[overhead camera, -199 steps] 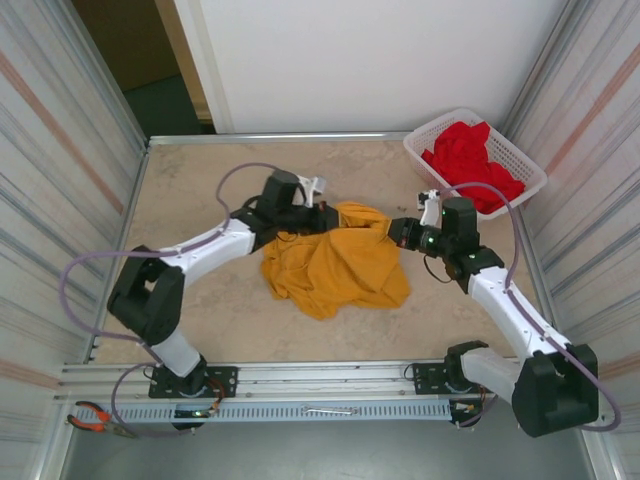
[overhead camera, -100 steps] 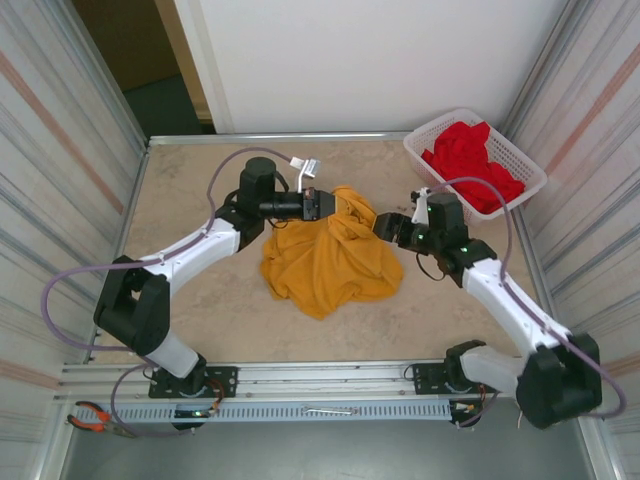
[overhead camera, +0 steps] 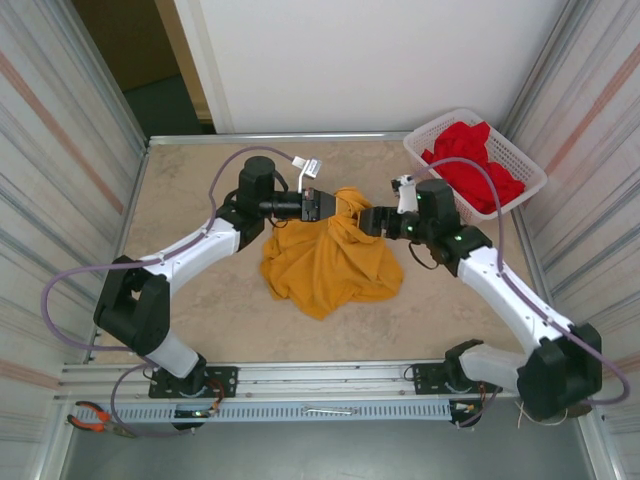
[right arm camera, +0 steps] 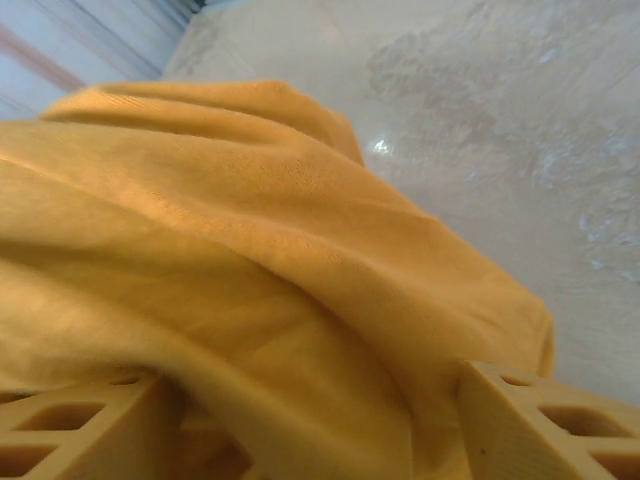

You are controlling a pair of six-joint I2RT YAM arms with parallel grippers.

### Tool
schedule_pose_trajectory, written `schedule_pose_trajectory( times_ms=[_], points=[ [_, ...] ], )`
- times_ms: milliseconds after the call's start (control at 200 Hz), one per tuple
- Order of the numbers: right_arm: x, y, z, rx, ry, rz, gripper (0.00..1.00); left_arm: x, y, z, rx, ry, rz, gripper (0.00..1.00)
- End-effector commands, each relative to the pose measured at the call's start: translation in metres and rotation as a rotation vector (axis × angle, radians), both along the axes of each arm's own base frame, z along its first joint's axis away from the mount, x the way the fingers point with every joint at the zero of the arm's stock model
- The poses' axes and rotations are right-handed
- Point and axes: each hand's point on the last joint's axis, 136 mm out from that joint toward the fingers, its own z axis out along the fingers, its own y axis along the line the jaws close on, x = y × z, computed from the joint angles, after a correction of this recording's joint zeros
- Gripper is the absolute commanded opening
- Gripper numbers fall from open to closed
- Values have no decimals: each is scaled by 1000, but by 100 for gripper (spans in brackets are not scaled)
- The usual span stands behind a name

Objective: Fold the inside-out t-shirt

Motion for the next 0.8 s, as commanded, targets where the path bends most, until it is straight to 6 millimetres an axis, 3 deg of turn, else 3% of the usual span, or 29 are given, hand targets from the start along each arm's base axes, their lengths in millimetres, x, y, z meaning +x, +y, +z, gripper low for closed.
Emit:
schedule_pose_trajectory(
  times_ms=[0, 125, 190, 321, 421, 506, 616, 797],
  points=[
    [17, 10, 14, 17, -59, 27, 53, -12, 3, 39, -60, -74, -47, 0],
    [18, 21, 33, 90, -68, 89, 0, -1, 9, 27, -38, -48, 4, 0],
    [9, 23, 50, 136, -82, 133, 0, 17, 20, 12, 8, -20, 99, 0],
    [-21, 25, 92, 311, -121, 248, 0, 60, 53, -28, 119, 56, 325, 17],
    [-40, 30, 115, 410, -146, 347, 0, 77, 62, -45, 151, 88, 371, 29],
    [-46, 36, 123, 456, -146, 399, 0, 79, 59, -47, 164, 91, 362, 35],
    [-39, 34, 116, 459, -131, 382, 0, 69, 65, -40, 178, 64, 391, 42],
    [-24, 24, 95, 437, -82, 291, 0, 31, 95, -8, 210, -68, 574, 49]
  ],
)
